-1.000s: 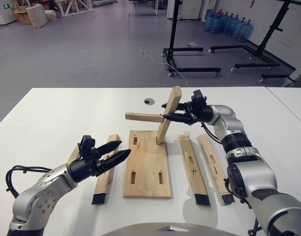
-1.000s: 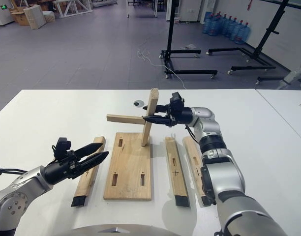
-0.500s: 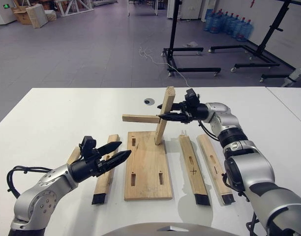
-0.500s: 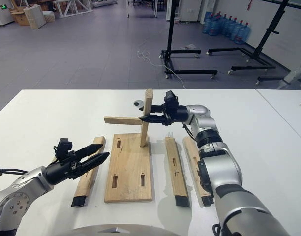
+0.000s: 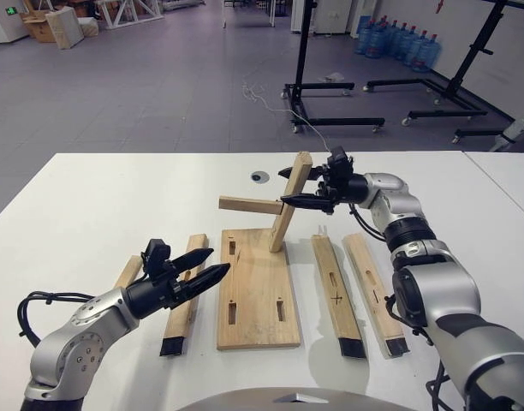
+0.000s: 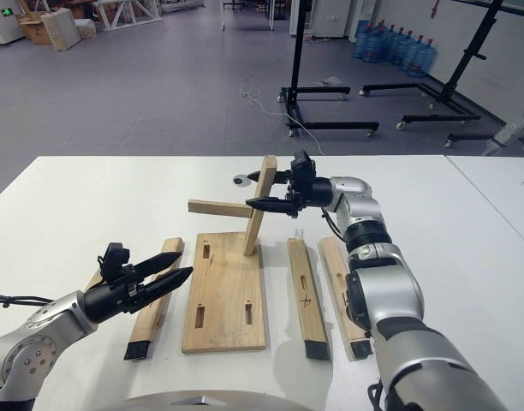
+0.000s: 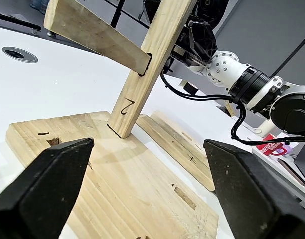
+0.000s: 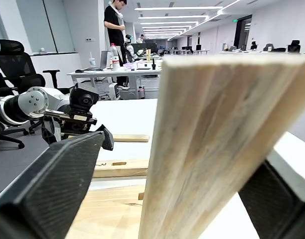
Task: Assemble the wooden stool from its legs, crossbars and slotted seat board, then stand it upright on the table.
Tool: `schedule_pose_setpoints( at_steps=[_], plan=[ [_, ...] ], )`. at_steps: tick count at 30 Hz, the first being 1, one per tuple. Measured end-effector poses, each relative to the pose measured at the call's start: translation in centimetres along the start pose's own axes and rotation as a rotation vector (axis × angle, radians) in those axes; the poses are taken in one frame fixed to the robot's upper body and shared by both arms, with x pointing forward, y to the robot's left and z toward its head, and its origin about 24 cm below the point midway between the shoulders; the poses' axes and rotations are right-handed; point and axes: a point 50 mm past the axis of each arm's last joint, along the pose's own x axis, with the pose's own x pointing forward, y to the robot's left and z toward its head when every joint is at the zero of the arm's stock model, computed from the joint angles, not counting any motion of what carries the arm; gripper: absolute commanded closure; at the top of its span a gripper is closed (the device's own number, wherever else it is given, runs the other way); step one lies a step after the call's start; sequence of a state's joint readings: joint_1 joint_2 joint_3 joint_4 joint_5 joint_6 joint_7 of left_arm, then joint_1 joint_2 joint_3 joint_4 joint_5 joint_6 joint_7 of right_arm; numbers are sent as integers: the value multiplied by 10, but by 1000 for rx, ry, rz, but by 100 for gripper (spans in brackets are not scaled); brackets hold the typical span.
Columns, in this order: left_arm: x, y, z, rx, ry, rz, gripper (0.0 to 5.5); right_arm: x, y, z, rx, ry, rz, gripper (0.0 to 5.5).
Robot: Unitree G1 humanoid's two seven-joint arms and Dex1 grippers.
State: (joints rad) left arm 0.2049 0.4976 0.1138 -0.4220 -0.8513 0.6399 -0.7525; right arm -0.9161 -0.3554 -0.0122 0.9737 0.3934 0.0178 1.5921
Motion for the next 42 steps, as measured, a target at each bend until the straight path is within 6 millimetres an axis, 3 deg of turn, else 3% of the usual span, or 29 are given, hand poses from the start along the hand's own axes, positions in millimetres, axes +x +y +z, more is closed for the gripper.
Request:
schedule_pose_setpoints(
  at_steps=[5,10,13,20,28,33,37,38,40,42],
  plan=[
    [1,0,-1,-2,-8,-2,146,-12,-9,41,-153,-124,-162,66],
    [1,0,-1,3,-19,5,146,-10,3,81,-296,-239,-167,66],
    [1,0,-2,3,-20,11,146,-11,16,80,-306,-268,-162,66],
    [3,0,-8,-6,-16,20,146,2,33,36,-172,-127,-77,66],
    [5,0,-10,-12,-23,25,146,1,33,44,-187,-115,-78,66],
    [5,-1,-12,-15,-24,29,146,-5,37,83,-274,-302,-151,66],
    [6,-1,-12,-5,-41,40,146,-21,34,103,-284,-441,-362,66],
    [7,-2,-10,16,-50,55,146,-29,28,104,-295,-435,-515,66],
    [7,-3,-8,54,-75,96,146,-43,21,96,-284,-415,-751,66],
    [7,1,-3,99,-132,207,146,-61,18,74,-223,-345,-1010,66]
  ],
)
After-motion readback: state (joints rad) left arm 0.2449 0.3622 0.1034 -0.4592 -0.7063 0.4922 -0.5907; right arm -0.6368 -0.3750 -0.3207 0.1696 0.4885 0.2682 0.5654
